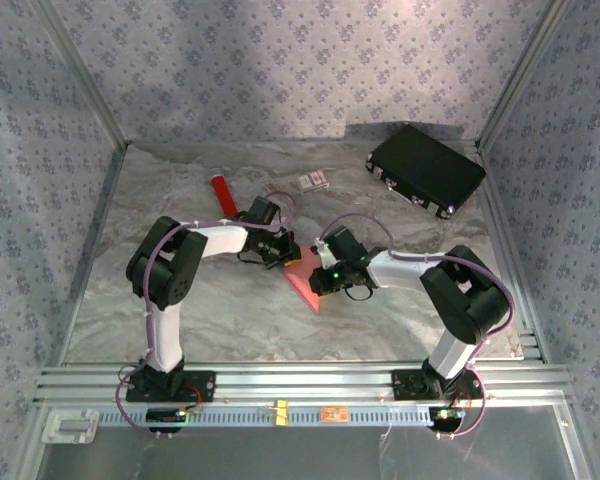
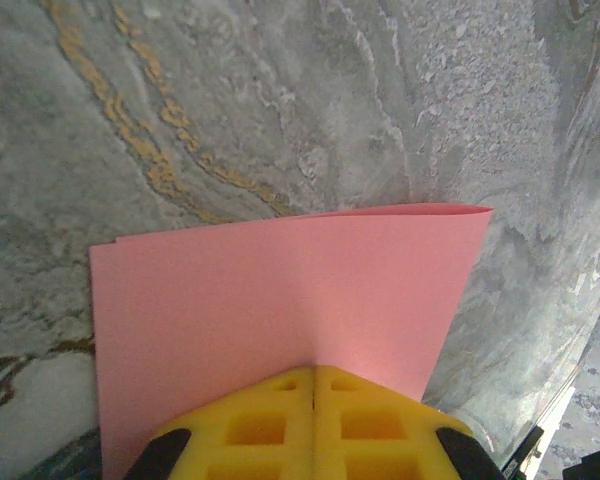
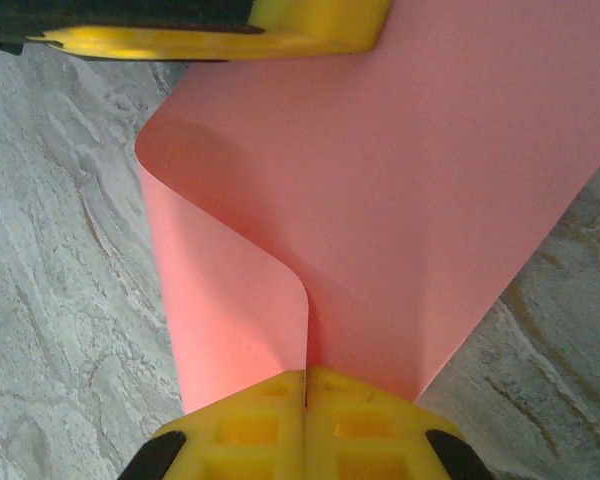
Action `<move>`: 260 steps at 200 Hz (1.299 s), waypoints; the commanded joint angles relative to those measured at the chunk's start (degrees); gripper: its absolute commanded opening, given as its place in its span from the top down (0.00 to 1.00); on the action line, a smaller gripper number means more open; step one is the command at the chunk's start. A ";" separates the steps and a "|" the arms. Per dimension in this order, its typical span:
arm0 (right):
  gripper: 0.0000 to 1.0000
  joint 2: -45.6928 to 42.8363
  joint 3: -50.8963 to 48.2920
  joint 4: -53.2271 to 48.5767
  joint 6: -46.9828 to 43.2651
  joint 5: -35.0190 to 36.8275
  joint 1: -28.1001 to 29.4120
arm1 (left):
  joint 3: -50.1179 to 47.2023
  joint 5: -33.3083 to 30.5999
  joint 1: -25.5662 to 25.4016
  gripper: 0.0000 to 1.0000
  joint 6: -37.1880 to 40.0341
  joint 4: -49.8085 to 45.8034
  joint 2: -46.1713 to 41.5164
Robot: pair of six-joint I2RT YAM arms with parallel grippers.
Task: Fold a paper plane with a square sheet of paper (pick it up from the middle)
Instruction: Third fold the triangle at the center of the table.
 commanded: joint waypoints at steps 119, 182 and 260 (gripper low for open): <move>0.96 1.99 1.20 -2.29 -1.34 1.50 0.57 | -2.11 -1.59 -0.45 0.97 -0.31 -2.24 0.06; 0.96 1.95 0.82 -2.77 -1.70 2.45 0.48 | 0.06 -2.02 -0.40 0.97 0.47 -3.52 -0.23; 0.96 1.75 0.08 -2.23 -1.62 2.41 0.20 | 2.30 -6.60 0.15 0.77 -0.55 -3.76 -5.37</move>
